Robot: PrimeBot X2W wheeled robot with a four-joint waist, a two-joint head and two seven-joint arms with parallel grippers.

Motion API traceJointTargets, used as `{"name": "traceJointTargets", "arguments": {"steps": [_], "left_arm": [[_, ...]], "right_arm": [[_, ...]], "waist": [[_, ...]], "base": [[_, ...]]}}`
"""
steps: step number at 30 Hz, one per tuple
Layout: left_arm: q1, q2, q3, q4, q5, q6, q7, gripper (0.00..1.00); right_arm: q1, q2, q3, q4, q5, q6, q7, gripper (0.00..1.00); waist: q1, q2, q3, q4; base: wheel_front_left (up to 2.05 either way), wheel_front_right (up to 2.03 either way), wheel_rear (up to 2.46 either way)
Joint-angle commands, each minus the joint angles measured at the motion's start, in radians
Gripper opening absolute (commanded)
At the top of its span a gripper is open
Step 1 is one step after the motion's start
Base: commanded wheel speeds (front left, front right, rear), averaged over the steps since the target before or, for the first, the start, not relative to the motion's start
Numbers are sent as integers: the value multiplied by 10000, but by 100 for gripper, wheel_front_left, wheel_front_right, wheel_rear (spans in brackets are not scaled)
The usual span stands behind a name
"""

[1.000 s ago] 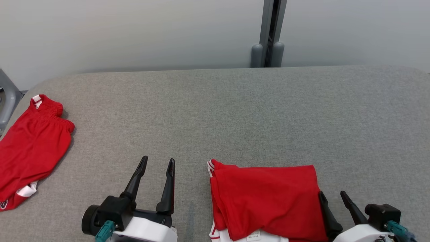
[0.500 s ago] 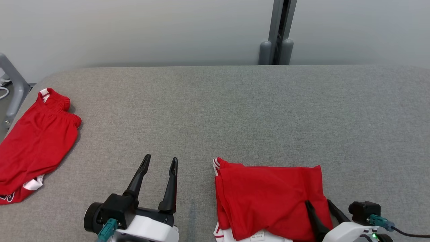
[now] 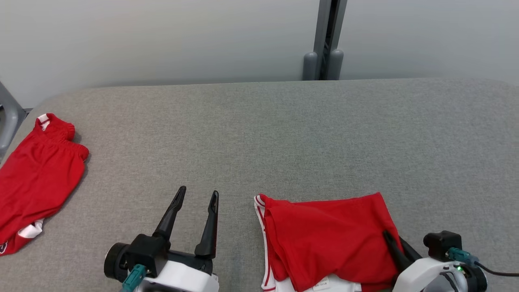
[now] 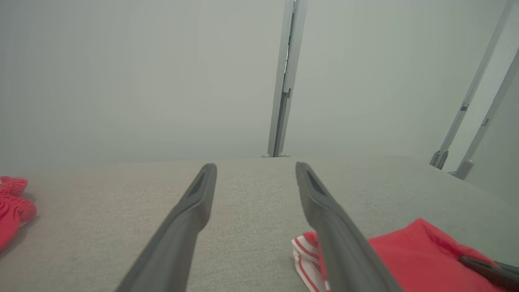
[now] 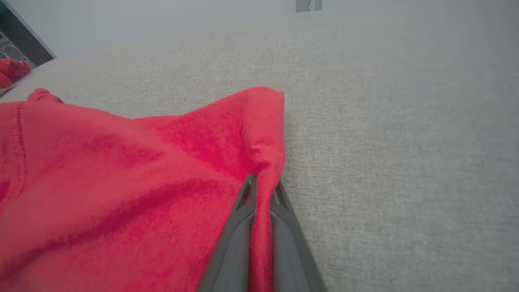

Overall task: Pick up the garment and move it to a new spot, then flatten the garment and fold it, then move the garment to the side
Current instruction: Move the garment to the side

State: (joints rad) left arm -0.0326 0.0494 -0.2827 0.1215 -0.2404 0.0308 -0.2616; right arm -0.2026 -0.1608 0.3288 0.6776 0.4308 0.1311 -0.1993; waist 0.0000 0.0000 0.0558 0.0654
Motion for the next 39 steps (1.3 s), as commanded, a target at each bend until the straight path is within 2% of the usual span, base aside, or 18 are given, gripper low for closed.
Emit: {"name": "traceJointTargets", "arguments": {"steps": [1, 11, 15, 16, 21, 30, 39], "left_arm": [[-133, 31, -4, -24, 67, -23, -41, 100], [-832, 32, -411, -151, 307, -194, -39, 100], [-1421, 32, -670, -209, 525, -312, -41, 100], [-1702, 34, -760, -273, 664, -362, -41, 100], [-2491, 209, -1081, -270, 1148, -668, -41, 100], [-3881, 609, -1450, -945, 1710, -994, 484, 100], [-4418, 917, -1565, -1583, 1849, -1095, 1072, 100]], "right_arm": [[-162, -198, 51, -14, -90, -7, -87, 0], [-1506, -1907, 1073, -496, -830, -9, -235, 0], [-2270, -2664, 1203, -649, -695, -8, -335, 0], [-2694, -3004, 1321, -694, -707, -9, -389, 0], [-3793, -3712, 1318, -461, -565, -9, -569, 0], [-5698, -4606, 512, 306, -798, -9, -675, 0], [-6724, -4829, -495, 1128, -1561, -9, -673, 0]], "waist": [[0, 0, 59, -130], [0, 0, 1207, -1278], [0, 0, 2031, -1794], [0, 0, 2522, -2091], [0, 0, 3570, -2779], [0, 0, 5043, -3564], [0, 0, 5891, -3596]], "base": [[0, 0, 0], [0, 0, 0], [0, 0, 0], [0, 0, 0], [0, 0, 0], [0, 0, 0], [0, 0, 0]]}}
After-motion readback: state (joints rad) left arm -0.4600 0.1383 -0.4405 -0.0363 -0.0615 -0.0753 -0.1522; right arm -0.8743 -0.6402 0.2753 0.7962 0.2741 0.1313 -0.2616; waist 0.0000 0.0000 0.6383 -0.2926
